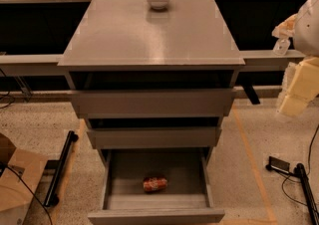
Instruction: Pick coke can from bottom drawer and place on counter
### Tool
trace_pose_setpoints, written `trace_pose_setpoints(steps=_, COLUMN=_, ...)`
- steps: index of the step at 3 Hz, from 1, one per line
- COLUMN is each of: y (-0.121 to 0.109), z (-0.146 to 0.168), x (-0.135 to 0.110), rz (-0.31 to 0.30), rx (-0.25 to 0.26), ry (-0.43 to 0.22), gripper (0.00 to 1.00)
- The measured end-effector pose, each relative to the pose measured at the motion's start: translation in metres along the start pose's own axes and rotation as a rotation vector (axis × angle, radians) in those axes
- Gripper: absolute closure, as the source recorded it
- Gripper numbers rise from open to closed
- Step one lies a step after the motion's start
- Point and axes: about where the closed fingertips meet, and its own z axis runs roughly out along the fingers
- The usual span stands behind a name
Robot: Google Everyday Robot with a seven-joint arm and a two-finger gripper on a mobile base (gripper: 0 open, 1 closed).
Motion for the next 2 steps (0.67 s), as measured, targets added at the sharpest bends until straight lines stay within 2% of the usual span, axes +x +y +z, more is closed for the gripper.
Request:
trace_pose_setpoints(steps=1, y=0.0, z=-0.001, x=-0.001, rz=-0.001, rx=0.006, ry=-0.003, gripper=0.0)
trace_pose_setpoints(steps=2, y=0.001, z=0.016, x=-0.003, rz=-0.011, rx=0.003, ry=-0.039, gripper=0.0)
